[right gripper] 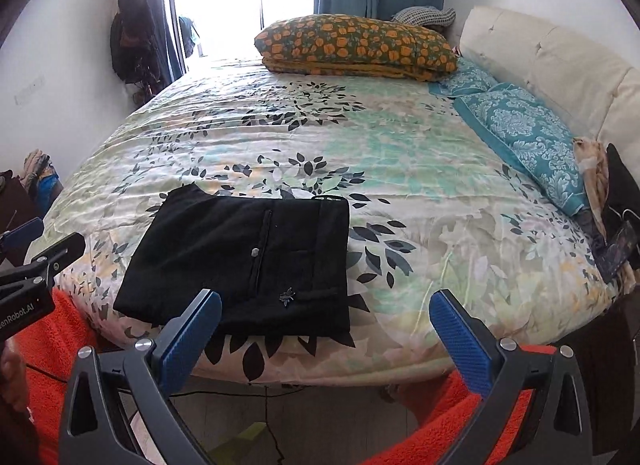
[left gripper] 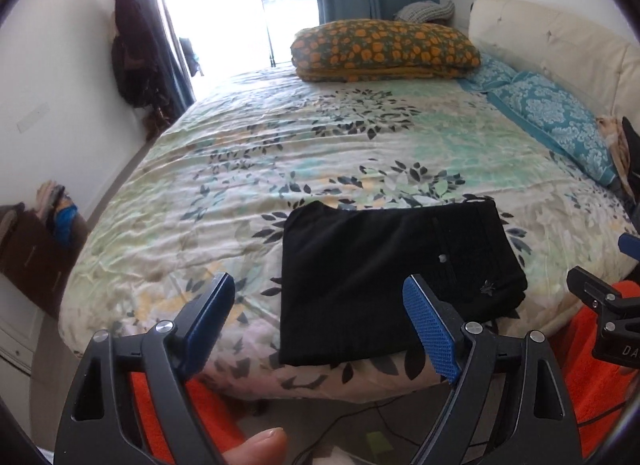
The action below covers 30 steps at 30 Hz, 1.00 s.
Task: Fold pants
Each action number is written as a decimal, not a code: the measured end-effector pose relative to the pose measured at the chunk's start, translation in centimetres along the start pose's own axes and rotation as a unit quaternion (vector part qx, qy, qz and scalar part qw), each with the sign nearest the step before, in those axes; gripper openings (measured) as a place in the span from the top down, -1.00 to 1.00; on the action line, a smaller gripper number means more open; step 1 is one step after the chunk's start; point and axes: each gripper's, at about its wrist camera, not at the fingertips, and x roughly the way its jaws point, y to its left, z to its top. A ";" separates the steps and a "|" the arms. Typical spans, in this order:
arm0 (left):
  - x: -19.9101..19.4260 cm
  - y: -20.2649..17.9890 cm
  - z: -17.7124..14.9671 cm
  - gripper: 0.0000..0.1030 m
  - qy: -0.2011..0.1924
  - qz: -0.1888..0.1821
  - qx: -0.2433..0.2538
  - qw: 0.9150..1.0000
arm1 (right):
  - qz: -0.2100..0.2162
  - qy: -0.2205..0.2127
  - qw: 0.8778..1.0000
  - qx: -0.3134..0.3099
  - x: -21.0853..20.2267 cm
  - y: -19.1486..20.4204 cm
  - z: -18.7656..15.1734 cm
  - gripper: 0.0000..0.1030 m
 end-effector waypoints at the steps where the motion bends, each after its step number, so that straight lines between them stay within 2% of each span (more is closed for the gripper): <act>1: 0.0 -0.1 0.0 -0.78 0.002 0.015 0.004 1.000 | -0.004 -0.001 1.000 -0.003 -0.1 0.2 0.1 -1.00; 4: 0.0 -0.4 0.0 -0.79 0.000 0.050 0.012 0.999 | -0.016 -0.003 1.000 -0.006 -0.4 0.5 0.2 -1.00; 8: 0.3 -0.6 -0.4 -0.79 0.022 0.005 0.011 1.000 | -0.029 0.000 1.000 -0.007 -0.3 0.4 0.1 -1.00; 11: 0.8 -1.2 -0.7 -0.79 0.034 0.003 0.024 0.999 | -0.037 0.003 0.999 -0.006 -0.3 0.2 0.1 -1.00; 16: 1.9 -1.3 -1.1 -0.79 0.066 -0.029 0.021 0.997 | -0.041 0.007 0.999 -0.003 -0.1 0.0 0.1 -1.00; 30: 2.6 -1.5 -1.6 -0.79 0.093 -0.035 0.025 0.995 | -0.042 0.022 0.999 0.004 0.7 -0.2 -0.7 -1.00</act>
